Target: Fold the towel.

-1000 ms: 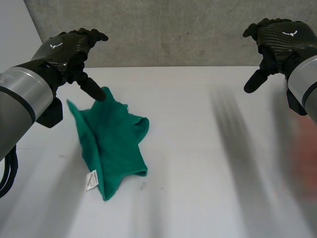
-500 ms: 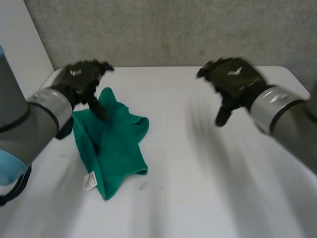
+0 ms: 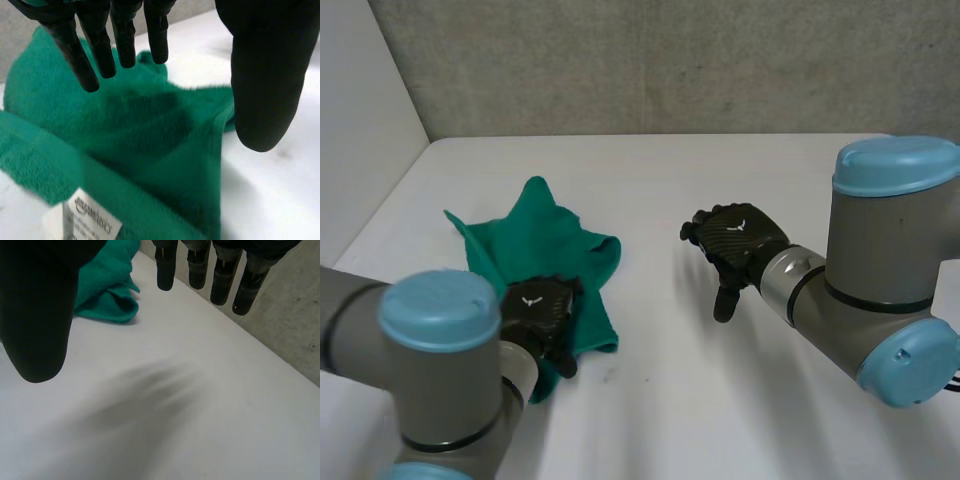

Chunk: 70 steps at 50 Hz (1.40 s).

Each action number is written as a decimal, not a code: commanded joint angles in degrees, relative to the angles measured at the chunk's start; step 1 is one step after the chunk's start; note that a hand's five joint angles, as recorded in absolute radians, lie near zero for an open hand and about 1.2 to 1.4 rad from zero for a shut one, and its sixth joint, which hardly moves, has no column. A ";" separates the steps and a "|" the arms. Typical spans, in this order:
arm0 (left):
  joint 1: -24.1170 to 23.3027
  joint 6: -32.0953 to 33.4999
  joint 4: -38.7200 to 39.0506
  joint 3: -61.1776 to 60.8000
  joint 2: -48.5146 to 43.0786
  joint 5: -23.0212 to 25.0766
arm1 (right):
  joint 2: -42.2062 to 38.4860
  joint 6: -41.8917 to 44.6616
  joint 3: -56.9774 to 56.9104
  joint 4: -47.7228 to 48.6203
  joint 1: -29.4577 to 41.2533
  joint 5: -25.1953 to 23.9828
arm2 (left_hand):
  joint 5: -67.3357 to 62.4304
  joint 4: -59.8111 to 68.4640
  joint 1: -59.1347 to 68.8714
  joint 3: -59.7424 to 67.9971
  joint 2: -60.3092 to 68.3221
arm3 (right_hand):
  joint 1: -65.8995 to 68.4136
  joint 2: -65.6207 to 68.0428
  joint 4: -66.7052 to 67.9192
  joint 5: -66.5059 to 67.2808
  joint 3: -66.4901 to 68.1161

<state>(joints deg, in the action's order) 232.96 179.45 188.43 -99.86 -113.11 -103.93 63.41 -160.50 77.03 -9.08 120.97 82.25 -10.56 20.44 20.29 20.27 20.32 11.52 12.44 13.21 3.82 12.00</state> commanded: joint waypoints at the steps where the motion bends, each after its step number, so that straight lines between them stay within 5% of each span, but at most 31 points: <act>1: -0.14 1.95 0.54 2.83 -5.36 -1.27 | -0.21 0.02 0.66 0.03 -0.03 0.02 | -9.81 9.93 10.08 10.10 10.05 | -1.52 -2.44 -3.21 -3.82 -2.00; 7: 0.12 4.23 3.26 3.45 -6.06 -1.36 | -0.21 0.02 1.10 0.29 -0.12 0.02 | -27.47 27.59 27.74 27.75 27.71 | -1.52 -2.44 -3.21 -3.82 -2.00; 11: 0.56 7.22 6.24 3.36 -5.63 -1.63 | -0.04 0.02 1.10 0.65 -0.30 0.11 | -58.83 58.95 59.10 59.11 59.07 | -1.52 -2.44 -3.21 -3.82 -2.00; 18: 2.49 10.73 6.87 3.88 2.34 -1.63 | -0.04 -1.47 0.67 0.73 -0.38 2.30 | -59.44 59.56 59.71 59.73 59.68 | -1.52 -2.44 -3.21 -3.82 -2.00; 28: 2.50 19.35 5.28 9.16 15.47 -0.92 | -0.48 -18.62 -2.68 -0.14 0.32 2.83 | -59.44 59.56 59.71 59.73 59.68 | -1.52 -2.44 -3.21 -3.82 -2.00; 36: 2.41 23.22 3.26 15.93 20.39 -0.92 | -2.50 -39.93 -5.05 -0.32 0.67 -8.49 | -59.44 59.56 59.71 59.73 59.68 | -1.52 -2.44 -3.21 -3.82 -2.00; 43: 1.53 23.22 0.63 19.70 22.41 -0.92 | -5.74 -51.39 -8.03 0.56 4.17 -10.09 | -59.44 59.56 59.71 59.73 59.68 | -1.52 -2.44 -3.21 -3.82 -2.00; 56: 0.56 23.31 0.80 22.08 24.96 -0.92 | -22.35 -51.49 -25.34 1.00 13.94 -1.22 | -59.44 59.56 59.71 59.73 59.68 | 0.88 -0.04 -0.81 -1.42 0.40; 59: 0.56 23.31 0.45 21.64 24.87 -0.92 | -23.76 -50.79 -26.49 0.30 14.03 -0.07 | -59.44 59.56 59.71 59.73 59.68 | 27.72 26.80 26.03 25.42 27.24; 61: 0.65 23.31 0.45 21.38 24.87 -0.92 | -23.51 -49.03 -26.14 -0.14 14.03 2.56 | -59.44 59.56 59.71 59.73 59.68 | 68.34 67.42 66.65 66.04 67.86; 64: 1.35 23.31 -0.16 19.36 24.61 -0.92 | -19.48 -44.65 -25.00 -0.06 12.89 8.88 | -59.44 59.56 59.71 59.73 59.68 | 68.48 67.56 66.79 66.18 68.00; 68: 3.20 23.31 -0.69 16.28 24.70 -0.83 | -14.01 -37.87 -23.07 -0.50 12.54 11.18 | -59.44 59.56 59.71 59.73 59.68 | 68.48 67.56 66.79 66.18 68.00; 70: 5.64 23.31 -1.22 12.53 24.70 -0.66 | -6.06 -21.79 -20.01 -0.84 7.56 8.91 | -59.44 59.56 59.71 59.73 59.68 | 68.48 67.56 66.79 66.18 68.00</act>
<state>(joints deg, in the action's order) 234.63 202.77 188.32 -80.68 -88.37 -104.82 43.56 -204.96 51.71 -9.22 134.29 89.76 -54.76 68.43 62.85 68.29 68.45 55.34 67.40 67.49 54.93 67.05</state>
